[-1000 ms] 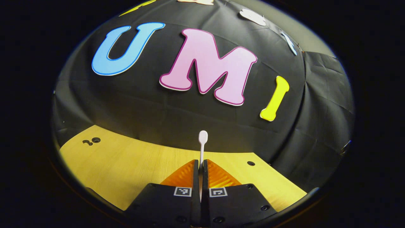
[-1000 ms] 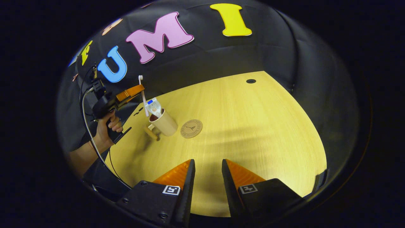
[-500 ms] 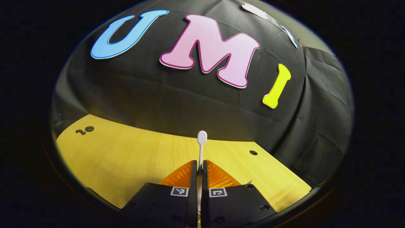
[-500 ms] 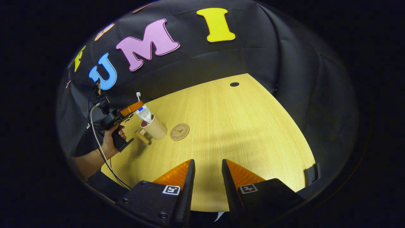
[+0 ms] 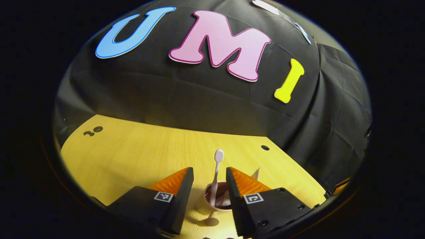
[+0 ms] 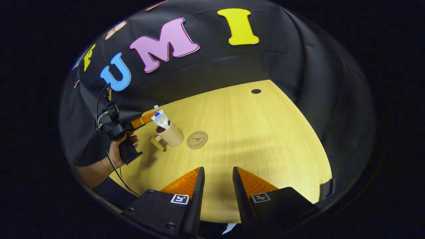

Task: Put the toothbrush and toothpaste on the desktop into the cup, then pick up the cup and place it on the coaster on the desktop.

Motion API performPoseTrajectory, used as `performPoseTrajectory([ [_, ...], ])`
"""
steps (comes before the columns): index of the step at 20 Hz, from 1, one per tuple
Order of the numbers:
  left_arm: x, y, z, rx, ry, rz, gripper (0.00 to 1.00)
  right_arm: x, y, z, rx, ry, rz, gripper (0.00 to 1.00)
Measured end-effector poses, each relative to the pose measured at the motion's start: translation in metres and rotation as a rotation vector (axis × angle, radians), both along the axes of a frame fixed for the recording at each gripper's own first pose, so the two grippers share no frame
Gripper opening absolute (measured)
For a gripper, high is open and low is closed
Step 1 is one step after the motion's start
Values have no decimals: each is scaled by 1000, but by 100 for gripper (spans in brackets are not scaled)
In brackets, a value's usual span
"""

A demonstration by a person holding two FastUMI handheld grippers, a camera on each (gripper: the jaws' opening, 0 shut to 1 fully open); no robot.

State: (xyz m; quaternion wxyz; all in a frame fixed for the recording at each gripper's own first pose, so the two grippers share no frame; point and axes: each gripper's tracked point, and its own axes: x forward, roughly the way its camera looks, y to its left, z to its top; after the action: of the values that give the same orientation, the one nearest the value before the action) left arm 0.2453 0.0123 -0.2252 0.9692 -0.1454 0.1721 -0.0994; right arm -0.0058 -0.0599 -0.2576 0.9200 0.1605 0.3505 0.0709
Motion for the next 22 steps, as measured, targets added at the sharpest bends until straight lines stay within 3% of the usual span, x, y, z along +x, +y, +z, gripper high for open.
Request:
performPoseTrajectory([
  [2, -17, 5, 6, 24, 9, -3, 69, 3, 2, 3, 9, -5, 4, 52],
  [6, -59, -6, 1, 97, 122, -103, 80, -8, 3, 4, 17, -11, -7, 53],
  [11, -86, -15, -45, 199, 310, -222, 81, -23, -5, -5, 36, 12, -50, 52],
  [15, -79, -21, -84, 239, 451, -270, 82, -29, -16, 0, 45, 5, -90, 53],
  [22, -50, -15, -118, 358, 548, -290, 80, -44, -39, -3, 47, 12, -171, 53],
])
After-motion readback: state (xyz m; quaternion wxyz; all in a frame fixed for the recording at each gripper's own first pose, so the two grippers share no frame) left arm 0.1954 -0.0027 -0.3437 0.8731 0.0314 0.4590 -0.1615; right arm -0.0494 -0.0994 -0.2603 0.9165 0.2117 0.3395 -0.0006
